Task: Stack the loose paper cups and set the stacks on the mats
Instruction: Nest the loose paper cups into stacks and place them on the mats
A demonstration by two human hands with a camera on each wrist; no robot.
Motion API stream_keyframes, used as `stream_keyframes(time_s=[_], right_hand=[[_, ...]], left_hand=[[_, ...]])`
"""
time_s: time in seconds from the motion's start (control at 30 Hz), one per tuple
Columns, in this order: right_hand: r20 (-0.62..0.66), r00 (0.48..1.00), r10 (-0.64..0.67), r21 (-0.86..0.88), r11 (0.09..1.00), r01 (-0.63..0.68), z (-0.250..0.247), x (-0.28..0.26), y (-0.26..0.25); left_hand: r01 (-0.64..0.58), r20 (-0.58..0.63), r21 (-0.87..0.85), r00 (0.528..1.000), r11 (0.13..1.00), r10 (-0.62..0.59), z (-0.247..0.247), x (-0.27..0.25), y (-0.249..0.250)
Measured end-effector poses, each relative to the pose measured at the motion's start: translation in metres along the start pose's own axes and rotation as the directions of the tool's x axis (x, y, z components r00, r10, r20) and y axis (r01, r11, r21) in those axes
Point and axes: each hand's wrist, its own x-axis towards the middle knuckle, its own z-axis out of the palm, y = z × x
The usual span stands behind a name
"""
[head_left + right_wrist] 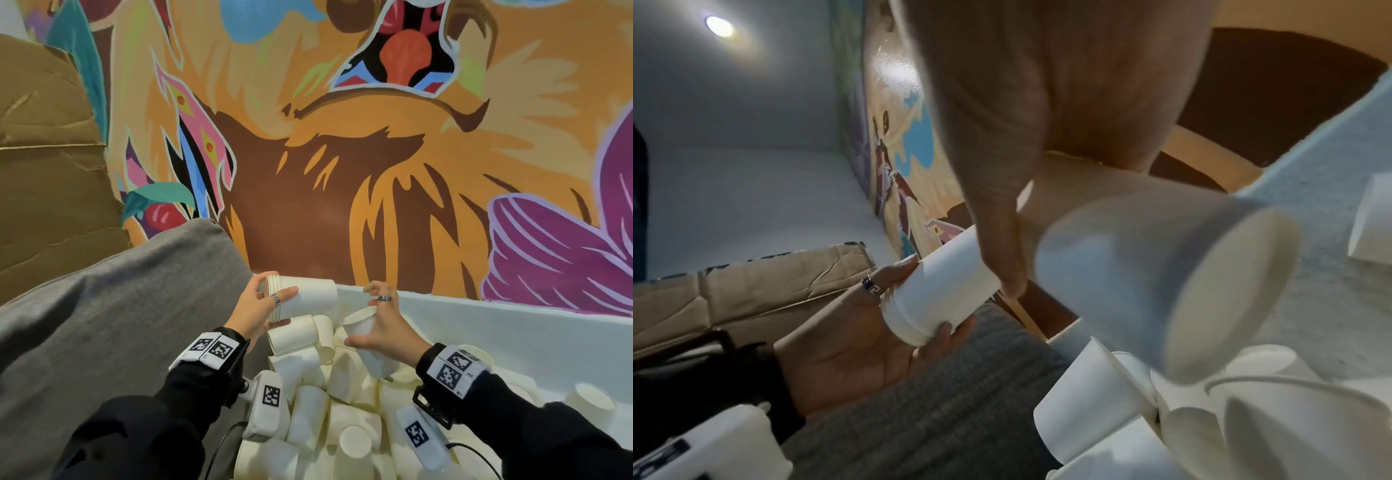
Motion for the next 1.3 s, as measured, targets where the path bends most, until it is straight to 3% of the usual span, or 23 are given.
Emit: stream_keyframes(time_s=[0.27,0.53,0.7,0.8,0.9,1.0,1.1,1.17,1.23,1.3], right_hand=[[0.028,0.982,-0.185,-0.087,0.979,0.187,0.0,-0.002,-0.016],[0.021,0.943,-0.334,-0.432,0.847,0.309,0.005,-0.006,-0.038],[0.008,0.941,-0.34,-0.46,0.834,0.305,0.0,-0.009,-0.037],[-0.072,0.957,-0.28,-0.364,0.901,0.236,-0.007,-0.014,-0.03],[-0.058,0.972,-0.229,-0.18,0.96,0.215,-0.009,-0.014,-0.021],[-0.027,0.967,-0.251,-0.111,0.963,0.247,-0.008,-0.016,-0.022],[0.082,0.949,-0.303,-0.088,0.947,0.31,-0.008,-0.016,-0.027],[0.021,0.954,-0.298,0.059,0.953,0.296,-0.011,-0.011,-0.022],[-0.104,0.988,-0.112,0.284,0.949,0.138,-0.019,-0.003,-0.013],[-0.058,0.992,0.116,0.39,0.917,-0.085,-0.023,0.005,-0.001]], left_hand=[[0.05,0.106,0.074,0.993,0.996,-0.057,0.009,-0.005,-0.002],[0.064,0.214,0.092,0.973,0.994,-0.083,0.024,-0.011,-0.002],[0.06,0.206,0.074,0.976,0.995,-0.074,0.024,-0.011,-0.003],[0.065,0.179,0.046,0.981,0.997,-0.072,0.022,-0.009,-0.003],[0.074,0.184,0.036,0.98,0.997,-0.079,0.022,-0.008,-0.003],[0.085,0.212,0.043,0.973,0.995,-0.092,0.026,-0.009,-0.003],[0.067,0.209,0.046,0.975,0.997,-0.075,0.027,-0.008,-0.004],[0.047,0.182,0.04,0.982,0.998,-0.053,0.023,-0.005,-0.003],[0.039,0.15,0.035,0.988,0.999,-0.044,0.02,-0.003,-0.003],[0.041,0.116,0.029,0.992,0.999,-0.044,0.015,0.0,-0.004]])
